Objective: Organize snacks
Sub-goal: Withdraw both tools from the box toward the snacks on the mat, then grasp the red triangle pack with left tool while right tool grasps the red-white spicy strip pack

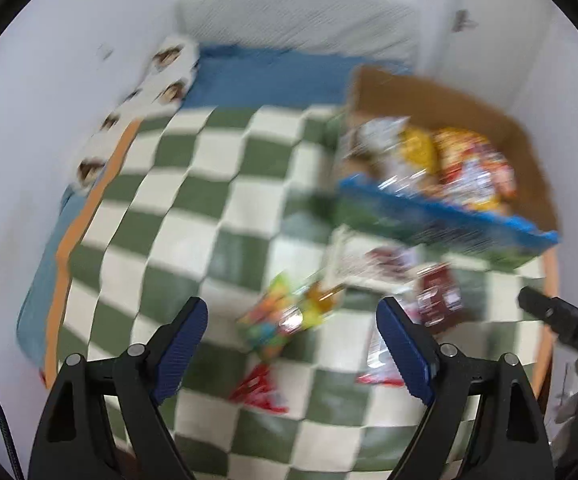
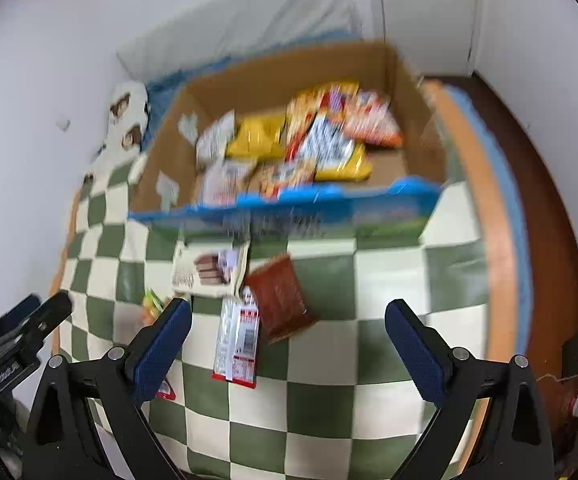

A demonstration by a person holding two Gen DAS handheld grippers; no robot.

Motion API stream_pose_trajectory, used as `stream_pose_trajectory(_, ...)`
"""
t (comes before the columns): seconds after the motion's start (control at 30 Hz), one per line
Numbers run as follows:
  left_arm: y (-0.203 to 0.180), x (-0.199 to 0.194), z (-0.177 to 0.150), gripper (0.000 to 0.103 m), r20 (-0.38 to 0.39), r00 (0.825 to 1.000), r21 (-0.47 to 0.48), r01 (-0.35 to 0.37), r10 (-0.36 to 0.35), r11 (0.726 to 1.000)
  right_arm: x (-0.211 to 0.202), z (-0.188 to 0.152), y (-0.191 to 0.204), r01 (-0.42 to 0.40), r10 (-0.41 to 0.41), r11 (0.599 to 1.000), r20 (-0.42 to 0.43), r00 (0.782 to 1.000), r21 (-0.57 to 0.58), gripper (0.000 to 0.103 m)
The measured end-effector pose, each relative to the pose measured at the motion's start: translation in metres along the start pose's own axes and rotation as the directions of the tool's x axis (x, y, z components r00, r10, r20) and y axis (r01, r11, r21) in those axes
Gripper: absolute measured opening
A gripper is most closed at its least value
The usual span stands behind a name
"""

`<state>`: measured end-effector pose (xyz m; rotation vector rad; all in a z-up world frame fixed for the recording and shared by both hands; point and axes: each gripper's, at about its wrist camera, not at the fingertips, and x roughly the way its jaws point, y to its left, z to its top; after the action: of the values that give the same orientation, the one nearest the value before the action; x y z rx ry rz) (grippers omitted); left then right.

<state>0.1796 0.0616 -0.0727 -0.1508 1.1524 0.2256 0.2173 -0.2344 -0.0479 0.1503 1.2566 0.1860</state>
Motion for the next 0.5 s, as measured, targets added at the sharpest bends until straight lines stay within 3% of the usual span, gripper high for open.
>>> stream_pose_trajectory(0.23,0.051,0.055,-0.034,0.086,-0.163,0.985,-0.096,-0.066,0.050,0.993,0.097,-0.018,0.032,-0.050,0.048,0.999,-0.204,0.978,-0.005,0.099)
stream_pose_trajectory(0.5,0.056,0.102,-0.063,0.086,-0.340,0.940,-0.088,-0.013,-0.018,0.996,0.176,-0.043,0.059,-0.010,0.006,1.000,-0.334,0.942,-0.010,0.093)
